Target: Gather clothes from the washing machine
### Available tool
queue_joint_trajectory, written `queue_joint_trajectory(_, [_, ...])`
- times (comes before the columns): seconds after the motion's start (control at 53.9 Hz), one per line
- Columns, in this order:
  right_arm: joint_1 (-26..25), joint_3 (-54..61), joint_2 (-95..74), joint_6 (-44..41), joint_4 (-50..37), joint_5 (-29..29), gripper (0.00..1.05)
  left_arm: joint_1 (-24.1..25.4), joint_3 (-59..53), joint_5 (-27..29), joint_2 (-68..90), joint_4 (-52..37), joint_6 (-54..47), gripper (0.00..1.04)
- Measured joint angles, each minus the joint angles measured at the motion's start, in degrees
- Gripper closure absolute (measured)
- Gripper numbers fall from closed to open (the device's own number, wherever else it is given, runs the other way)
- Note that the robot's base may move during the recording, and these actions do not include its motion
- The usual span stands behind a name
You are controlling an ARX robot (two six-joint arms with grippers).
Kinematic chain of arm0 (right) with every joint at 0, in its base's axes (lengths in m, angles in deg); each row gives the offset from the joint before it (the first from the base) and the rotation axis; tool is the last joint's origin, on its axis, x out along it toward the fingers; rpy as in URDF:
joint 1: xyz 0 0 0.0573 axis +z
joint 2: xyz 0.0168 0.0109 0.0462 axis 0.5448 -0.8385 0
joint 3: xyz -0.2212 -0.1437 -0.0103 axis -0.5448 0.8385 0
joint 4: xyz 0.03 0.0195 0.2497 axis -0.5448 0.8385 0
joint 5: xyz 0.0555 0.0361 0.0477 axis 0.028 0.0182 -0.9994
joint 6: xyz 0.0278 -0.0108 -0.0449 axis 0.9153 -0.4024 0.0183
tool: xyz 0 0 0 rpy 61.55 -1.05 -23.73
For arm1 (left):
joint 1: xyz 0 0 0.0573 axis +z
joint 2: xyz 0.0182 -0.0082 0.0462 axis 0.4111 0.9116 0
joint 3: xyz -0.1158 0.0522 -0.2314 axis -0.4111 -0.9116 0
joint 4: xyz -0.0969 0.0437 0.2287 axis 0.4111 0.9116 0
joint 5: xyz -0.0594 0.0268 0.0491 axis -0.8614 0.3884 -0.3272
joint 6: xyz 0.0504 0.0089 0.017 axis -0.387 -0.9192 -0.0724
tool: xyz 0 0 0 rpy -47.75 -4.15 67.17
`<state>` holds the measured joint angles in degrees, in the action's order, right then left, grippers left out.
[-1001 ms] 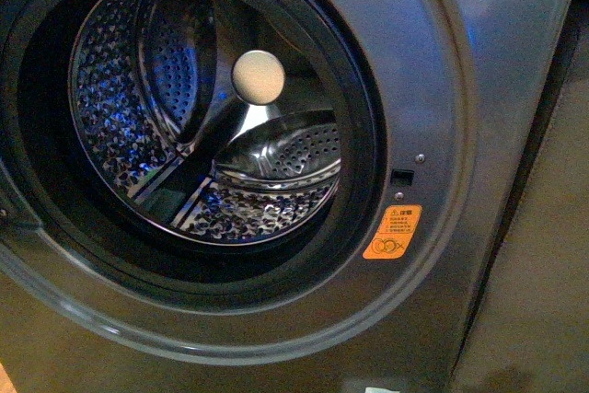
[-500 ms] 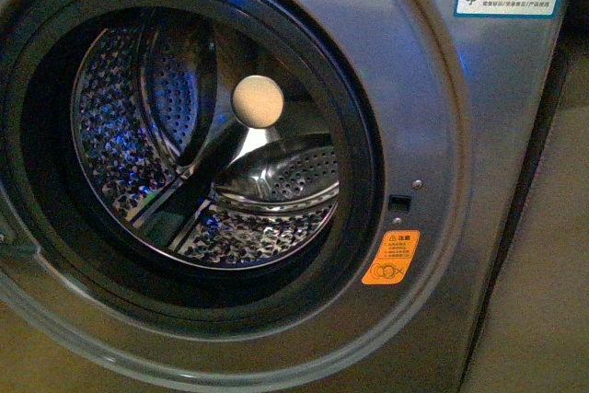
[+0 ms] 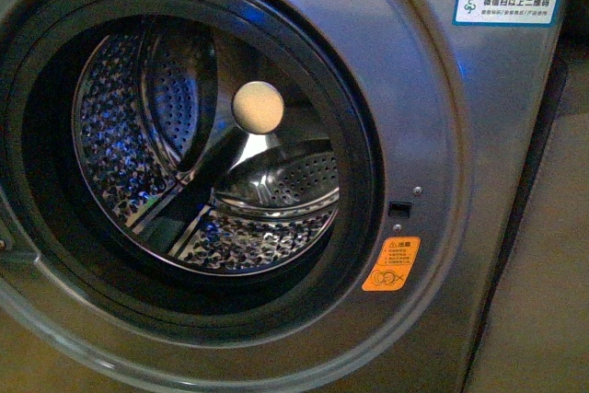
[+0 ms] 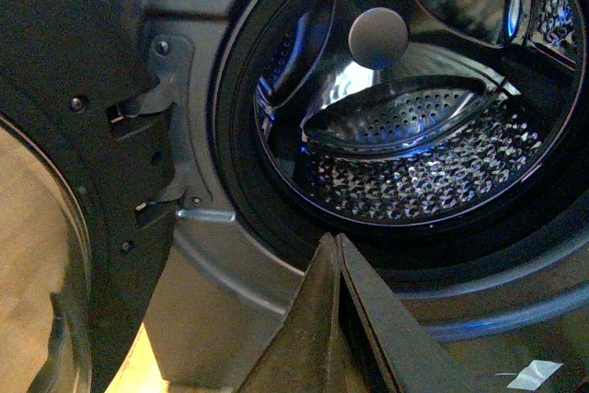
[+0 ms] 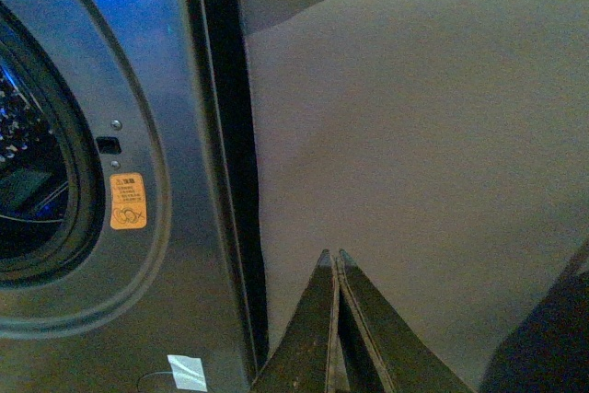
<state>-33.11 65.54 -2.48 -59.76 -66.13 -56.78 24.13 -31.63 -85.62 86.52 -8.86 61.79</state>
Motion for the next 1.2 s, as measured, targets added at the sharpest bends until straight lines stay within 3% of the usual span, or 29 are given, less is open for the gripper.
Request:
queue_joint_trajectory(0.834, [0.0, 0.0, 0.0, 0.0, 0.02, -0.04, 1.02, 0.0, -7.28, 0.0, -14.53, 5.79, -0.02, 1.01])
queue_joint_trajectory(0.89, [0.0, 0.0, 0.0, 0.0, 0.04, -0.02, 1.02, 0.0, -7.28, 0.0, -16.0, 7.23, -0.02, 1.01])
queue_joint_trajectory(0.964, [0.0, 0.0, 0.0, 0.0, 0.04, 0.0, 1.02, 0.0, -7.28, -0.02, -22.71, 15.45, -0.04, 1.01])
queue_joint_trajectory(1.057, [0.0, 0.0, 0.0, 0.0, 0.04, -0.04, 1.02, 0.0, -7.28, 0.0, -24.83, 16.5, -0.04, 1.01])
queue_joint_trajectory(1.131, [0.0, 0.0, 0.0, 0.02, 0.04, 0.0, 1.02, 0.0, -7.28, 0.0, -24.87, 16.68, -0.02, 0.93])
queue_joint_trajectory(1.205, [0.0, 0.0, 0.0, -0.07, 0.04, 0.0, 0.92, 0.0, -7.28, 0.0, -24.94, 16.68, -0.02, 0.8])
